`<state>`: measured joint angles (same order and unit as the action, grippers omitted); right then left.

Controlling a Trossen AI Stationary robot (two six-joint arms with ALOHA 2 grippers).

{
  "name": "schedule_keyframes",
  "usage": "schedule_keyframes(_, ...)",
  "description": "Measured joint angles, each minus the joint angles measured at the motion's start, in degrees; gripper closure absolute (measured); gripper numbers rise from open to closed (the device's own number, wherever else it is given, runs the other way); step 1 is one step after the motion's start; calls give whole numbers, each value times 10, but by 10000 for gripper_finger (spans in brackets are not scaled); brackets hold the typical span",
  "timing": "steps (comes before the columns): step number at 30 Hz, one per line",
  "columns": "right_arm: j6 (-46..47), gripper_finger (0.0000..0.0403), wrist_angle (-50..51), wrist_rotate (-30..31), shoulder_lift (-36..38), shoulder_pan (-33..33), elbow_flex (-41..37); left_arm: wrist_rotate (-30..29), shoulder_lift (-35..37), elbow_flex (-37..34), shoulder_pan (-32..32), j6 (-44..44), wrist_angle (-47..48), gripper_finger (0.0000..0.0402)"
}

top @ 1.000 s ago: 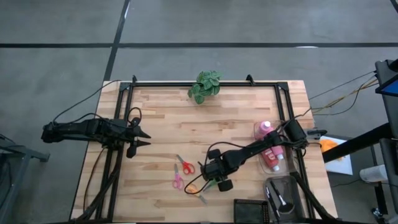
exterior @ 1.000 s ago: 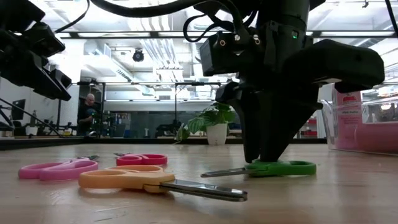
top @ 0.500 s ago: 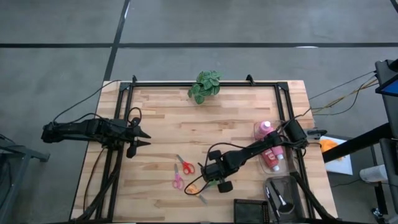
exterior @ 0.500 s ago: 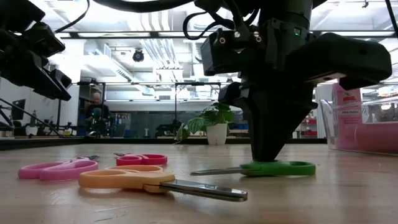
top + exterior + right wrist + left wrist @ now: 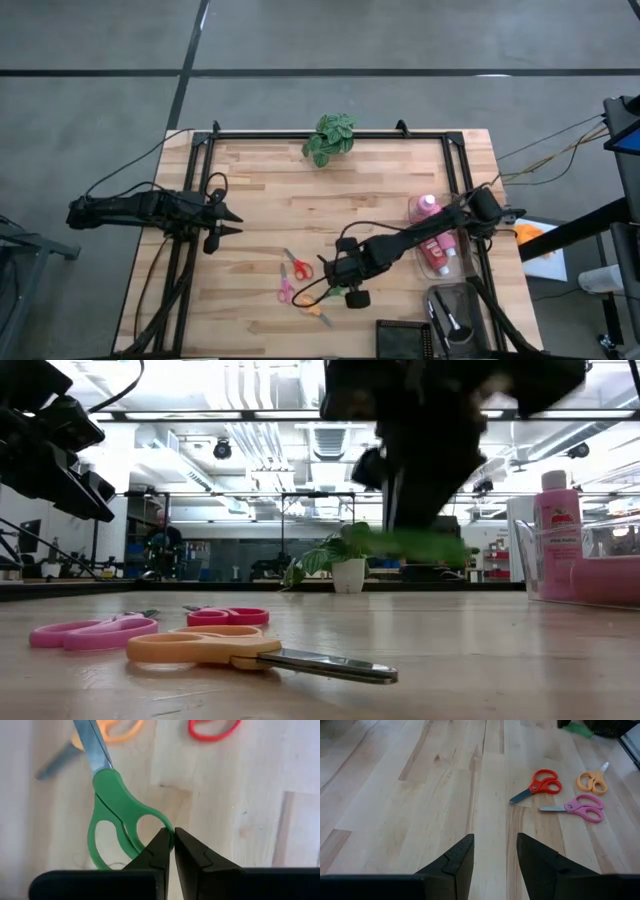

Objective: Pick & Place Paint Supplies
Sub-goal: Put the green scissors into the black bin

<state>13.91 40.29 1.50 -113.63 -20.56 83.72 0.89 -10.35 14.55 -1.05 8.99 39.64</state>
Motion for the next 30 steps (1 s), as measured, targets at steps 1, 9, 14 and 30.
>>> schedule_keyframes(1,8,386,0,0,9,0,0,0,0,0,0,0,0,252)
schedule_keyframes(9,100,386,27,-20,109,0,0,0,0,0,0,0,0,252)
schedule_keyframes(14,136,386,67,-33,163,-15,-1,0,0,0,0,0,0,252)
schedule_keyframes(30,389,386,234,-65,210,-158,-4,0,0,0,0,0,0,252)
